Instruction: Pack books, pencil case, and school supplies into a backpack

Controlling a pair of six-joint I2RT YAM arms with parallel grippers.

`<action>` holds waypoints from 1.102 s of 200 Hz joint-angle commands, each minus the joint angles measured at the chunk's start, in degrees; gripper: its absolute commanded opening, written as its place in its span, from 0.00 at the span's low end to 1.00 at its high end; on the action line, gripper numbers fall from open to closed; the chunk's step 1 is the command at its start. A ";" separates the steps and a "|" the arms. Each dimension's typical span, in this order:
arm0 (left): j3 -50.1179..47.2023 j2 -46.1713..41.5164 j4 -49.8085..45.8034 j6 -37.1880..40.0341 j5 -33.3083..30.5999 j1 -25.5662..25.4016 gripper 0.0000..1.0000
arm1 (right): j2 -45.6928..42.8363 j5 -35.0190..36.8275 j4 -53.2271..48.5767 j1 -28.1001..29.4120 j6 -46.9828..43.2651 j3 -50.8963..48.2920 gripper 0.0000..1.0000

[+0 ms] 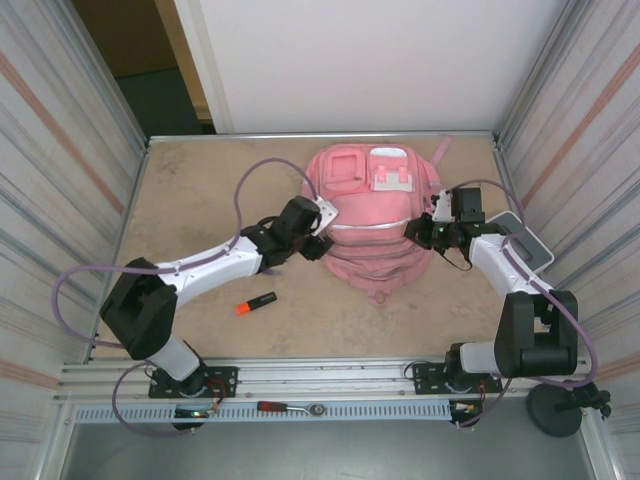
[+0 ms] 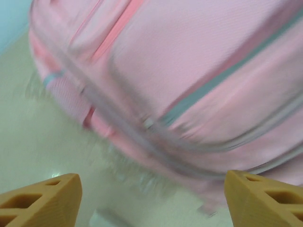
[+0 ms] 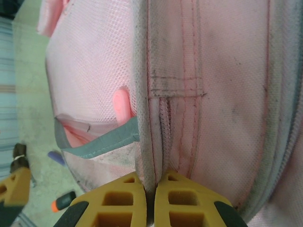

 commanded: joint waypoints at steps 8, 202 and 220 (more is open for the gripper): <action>4.30 4.41 2.99 12.70 3.48 -3.40 0.82 | -1.87 -7.07 1.24 3.23 1.78 4.56 0.02; 13.01 11.77 0.52 14.24 12.76 3.42 0.60 | -3.31 6.23 -6.38 6.40 -7.68 5.66 0.29; 13.10 11.87 -0.05 14.16 12.98 4.23 0.54 | -6.66 14.19 -7.03 8.47 -11.84 5.63 0.35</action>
